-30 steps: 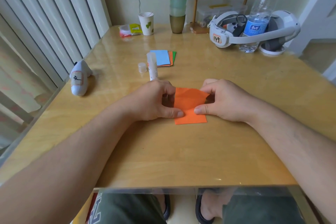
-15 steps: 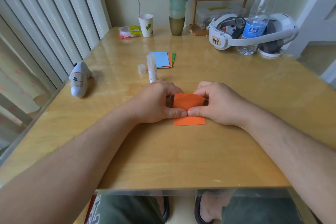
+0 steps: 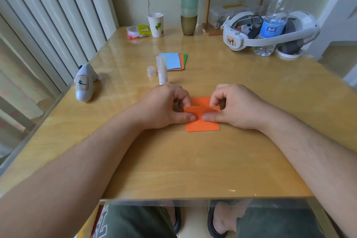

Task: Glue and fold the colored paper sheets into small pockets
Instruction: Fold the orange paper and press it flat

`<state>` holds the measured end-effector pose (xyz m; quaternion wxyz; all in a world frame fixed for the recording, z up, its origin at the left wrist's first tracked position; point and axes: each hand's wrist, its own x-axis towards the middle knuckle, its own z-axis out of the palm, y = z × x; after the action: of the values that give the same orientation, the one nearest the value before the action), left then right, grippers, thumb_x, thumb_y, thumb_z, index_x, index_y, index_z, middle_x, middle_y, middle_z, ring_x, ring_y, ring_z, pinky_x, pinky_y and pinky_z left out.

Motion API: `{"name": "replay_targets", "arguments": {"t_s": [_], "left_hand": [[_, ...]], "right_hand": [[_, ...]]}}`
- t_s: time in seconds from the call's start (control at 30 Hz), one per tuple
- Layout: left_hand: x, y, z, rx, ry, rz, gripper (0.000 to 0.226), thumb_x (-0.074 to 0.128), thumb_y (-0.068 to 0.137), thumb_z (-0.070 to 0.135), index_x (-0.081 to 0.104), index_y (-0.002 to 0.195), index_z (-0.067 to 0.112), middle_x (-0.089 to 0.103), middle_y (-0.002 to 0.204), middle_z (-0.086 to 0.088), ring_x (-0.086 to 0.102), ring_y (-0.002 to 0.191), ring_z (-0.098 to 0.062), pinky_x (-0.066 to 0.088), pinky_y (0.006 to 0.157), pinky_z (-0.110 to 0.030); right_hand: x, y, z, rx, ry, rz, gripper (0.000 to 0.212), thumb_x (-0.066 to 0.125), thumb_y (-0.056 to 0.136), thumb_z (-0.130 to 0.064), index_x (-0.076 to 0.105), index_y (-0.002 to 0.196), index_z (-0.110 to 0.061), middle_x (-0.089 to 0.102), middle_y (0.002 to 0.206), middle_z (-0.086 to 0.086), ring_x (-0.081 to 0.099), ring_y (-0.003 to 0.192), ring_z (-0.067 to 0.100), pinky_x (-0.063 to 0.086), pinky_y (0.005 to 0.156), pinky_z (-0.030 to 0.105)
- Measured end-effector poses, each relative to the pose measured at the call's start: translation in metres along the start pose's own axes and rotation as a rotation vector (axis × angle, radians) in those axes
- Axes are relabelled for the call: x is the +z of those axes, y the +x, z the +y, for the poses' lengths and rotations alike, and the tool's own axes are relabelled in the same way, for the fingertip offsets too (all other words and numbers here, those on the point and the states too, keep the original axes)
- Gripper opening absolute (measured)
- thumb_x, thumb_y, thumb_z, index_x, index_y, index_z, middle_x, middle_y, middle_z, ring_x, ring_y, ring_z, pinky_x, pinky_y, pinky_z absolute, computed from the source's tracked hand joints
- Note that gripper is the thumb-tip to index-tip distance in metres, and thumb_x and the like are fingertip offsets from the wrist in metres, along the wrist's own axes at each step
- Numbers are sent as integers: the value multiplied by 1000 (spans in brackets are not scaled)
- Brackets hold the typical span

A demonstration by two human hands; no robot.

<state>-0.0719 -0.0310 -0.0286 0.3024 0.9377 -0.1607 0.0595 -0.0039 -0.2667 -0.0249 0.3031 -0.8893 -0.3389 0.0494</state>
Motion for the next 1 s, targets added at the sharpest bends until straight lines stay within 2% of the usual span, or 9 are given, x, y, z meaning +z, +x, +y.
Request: {"name": "replay_targets", "arguments": {"t_s": [0.2,0.3,0.43,0.53,0.7,0.87,1.0], "left_hand": [[0,-1,2,-36,0,-16,24,89,79,35,66,76,35,65,85,9,57,84,-7,46,71,-19],[2,0,4,-28,11,-5,20,87,80,35,69,88,33,65,87,8,58,83,-8,49,72,-23],[7,5,8,13,46,20,22,85,82,34,73,100,32,64,89,8,57,92,-12,48,80,-26],[6,4,8,30,19,12,16,85,82,28,75,93,34,66,89,9,58,92,-12,47,81,-24],[4,2,7,-2,1,12,16,85,82,25,76,92,34,68,92,7,60,91,-11,51,82,-30],[2,0,7,-36,-6,2,34,84,83,26,64,87,53,67,95,9,60,92,-8,50,79,-22],[2,0,5,-35,5,-7,36,84,83,26,64,87,56,66,95,13,60,94,-7,48,80,-19]], "right_hand": [[0,0,1,1,5,-8,33,94,73,-40,62,68,-31,58,84,-6,52,70,10,44,66,27],[3,0,0,-17,4,-1,32,92,75,-40,61,71,-32,58,86,-8,53,73,8,44,68,26],[8,2,-1,-52,6,17,29,90,77,-38,62,73,-36,57,86,-8,54,75,6,43,69,23],[10,2,2,-78,7,32,29,92,75,-38,64,71,-34,56,85,-6,56,74,11,47,72,29],[9,4,6,-58,1,29,29,92,76,-38,63,71,-34,56,85,-8,54,73,8,45,71,28],[4,3,9,-26,8,27,30,92,75,-36,63,71,-32,55,84,-8,51,69,6,42,68,25],[2,3,10,-35,32,7,30,92,75,-33,63,71,-33,57,86,-7,52,73,9,47,72,30]]}}
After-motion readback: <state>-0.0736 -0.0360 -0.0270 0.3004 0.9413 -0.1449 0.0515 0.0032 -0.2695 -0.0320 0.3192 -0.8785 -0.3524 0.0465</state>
